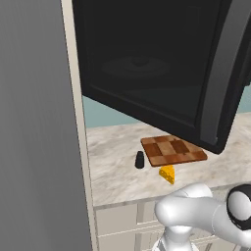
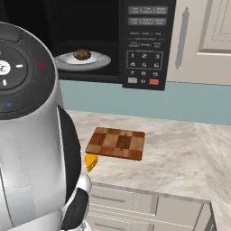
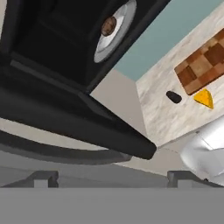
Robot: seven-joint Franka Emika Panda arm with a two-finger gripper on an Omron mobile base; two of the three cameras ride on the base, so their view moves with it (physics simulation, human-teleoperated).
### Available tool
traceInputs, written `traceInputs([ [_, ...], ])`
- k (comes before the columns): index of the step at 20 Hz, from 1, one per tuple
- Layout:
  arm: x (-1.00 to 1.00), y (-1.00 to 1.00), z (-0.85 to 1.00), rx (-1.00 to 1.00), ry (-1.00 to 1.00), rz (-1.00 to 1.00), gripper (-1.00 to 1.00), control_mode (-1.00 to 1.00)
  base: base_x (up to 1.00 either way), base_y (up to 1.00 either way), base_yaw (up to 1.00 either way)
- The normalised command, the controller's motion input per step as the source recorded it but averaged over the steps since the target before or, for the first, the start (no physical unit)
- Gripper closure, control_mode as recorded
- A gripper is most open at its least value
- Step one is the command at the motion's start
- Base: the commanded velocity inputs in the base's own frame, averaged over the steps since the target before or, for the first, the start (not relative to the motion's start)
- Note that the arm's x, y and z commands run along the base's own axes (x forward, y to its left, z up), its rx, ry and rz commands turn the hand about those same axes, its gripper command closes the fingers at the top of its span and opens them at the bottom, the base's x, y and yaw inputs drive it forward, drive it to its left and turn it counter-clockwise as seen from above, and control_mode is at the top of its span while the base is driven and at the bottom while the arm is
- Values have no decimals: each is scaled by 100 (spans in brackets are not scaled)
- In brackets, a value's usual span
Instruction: Retrieve the reheated potato from the microwave, then place the potato, cheese, and condiment on the cutting board.
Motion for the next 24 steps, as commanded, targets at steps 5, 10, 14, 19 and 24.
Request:
traceInputs([
  [5, 56, 4, -24, 22, 7, 0, -100, -100, 0, 0, 0],
  [10, 46, 14, -36, 23, 3, 0, -100, -100, 0, 0, 0],
  [14, 54, 0, -25, 30, 8, 0, -100, -100, 0, 0, 0],
  [19, 51, 10, -15, 29, 7, 0, -100, -100, 0, 0, 0],
  [24, 36, 27, -11, 13, 0, 0, -100, -100, 0, 0, 0],
])
